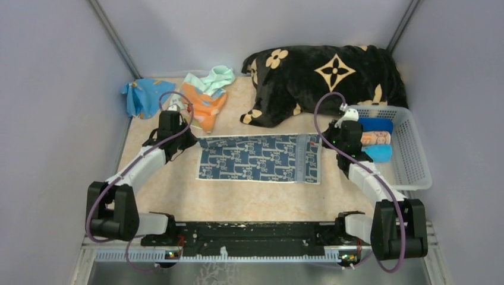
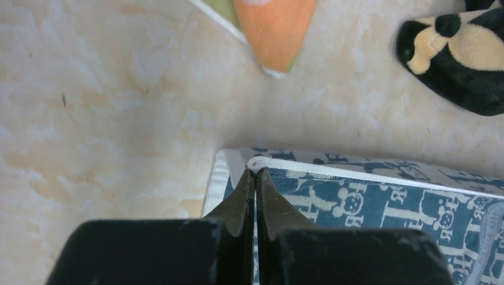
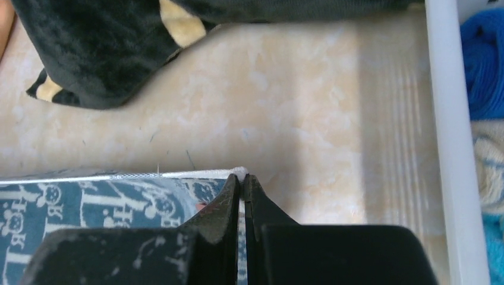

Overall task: Roll the towels
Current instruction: Fold the towel at the center of the board.

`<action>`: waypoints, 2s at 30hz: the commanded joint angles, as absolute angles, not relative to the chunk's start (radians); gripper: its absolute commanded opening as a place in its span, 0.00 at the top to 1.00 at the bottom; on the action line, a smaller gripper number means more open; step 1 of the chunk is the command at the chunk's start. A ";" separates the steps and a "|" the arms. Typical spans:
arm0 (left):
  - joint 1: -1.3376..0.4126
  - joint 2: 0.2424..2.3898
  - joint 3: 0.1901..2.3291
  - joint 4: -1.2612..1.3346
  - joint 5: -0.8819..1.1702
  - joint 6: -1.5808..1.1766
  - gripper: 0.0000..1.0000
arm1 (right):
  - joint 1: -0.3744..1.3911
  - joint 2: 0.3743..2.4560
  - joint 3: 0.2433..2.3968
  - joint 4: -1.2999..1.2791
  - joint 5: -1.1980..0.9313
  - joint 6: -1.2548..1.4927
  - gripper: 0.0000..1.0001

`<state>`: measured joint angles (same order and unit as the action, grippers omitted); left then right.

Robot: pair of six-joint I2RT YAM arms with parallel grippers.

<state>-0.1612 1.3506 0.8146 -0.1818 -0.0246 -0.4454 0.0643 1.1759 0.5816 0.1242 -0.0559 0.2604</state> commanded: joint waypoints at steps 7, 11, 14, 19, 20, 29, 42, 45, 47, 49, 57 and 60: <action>-0.152 1.183 0.620 -0.147 -0.078 -0.607 1.00 | 0.057 0.923 0.405 0.068 -0.065 0.400 1.00; -0.150 1.149 0.565 -0.146 -0.078 -0.634 1.00 | 0.057 0.821 0.368 -0.012 -0.032 0.432 1.00; -0.150 1.127 0.522 -0.131 -0.068 -0.656 1.00 | 0.057 0.748 0.347 -0.066 0.007 0.480 1.00; -0.150 1.116 0.475 -0.103 -0.067 -0.666 1.00 | 0.057 0.678 0.309 -0.115 0.048 0.562 1.00; -0.150 1.119 0.476 -0.106 -0.075 -0.665 1.00 | 0.057 0.675 0.305 -0.127 0.052 0.577 1.00; -0.151 1.141 0.480 -0.109 -0.075 -0.670 1.00 | 0.057 0.713 0.289 -0.223 0.014 0.671 1.00; -0.150 1.094 0.504 -0.158 -0.117 -0.662 1.00 | 0.056 0.619 0.339 -0.346 0.105 0.674 1.00; -0.151 1.107 0.501 -0.179 -0.109 -0.668 1.00 | 0.057 0.636 0.335 -0.372 0.090 0.688 1.00; -0.151 1.101 0.497 -0.192 -0.118 -0.670 1.00 | 0.056 0.649 0.332 -0.392 0.088 0.700 1.00; -0.151 1.085 0.489 -0.195 -0.121 -0.671 1.00 | 0.057 0.654 0.326 -0.404 0.090 0.712 1.00; -0.151 1.013 0.423 -0.209 -0.071 -0.707 0.85 | 0.057 0.652 0.294 -0.402 0.023 0.737 0.88; -0.151 0.940 0.407 -0.244 -0.067 -0.721 0.74 | 0.057 0.640 0.303 -0.423 0.002 0.728 0.81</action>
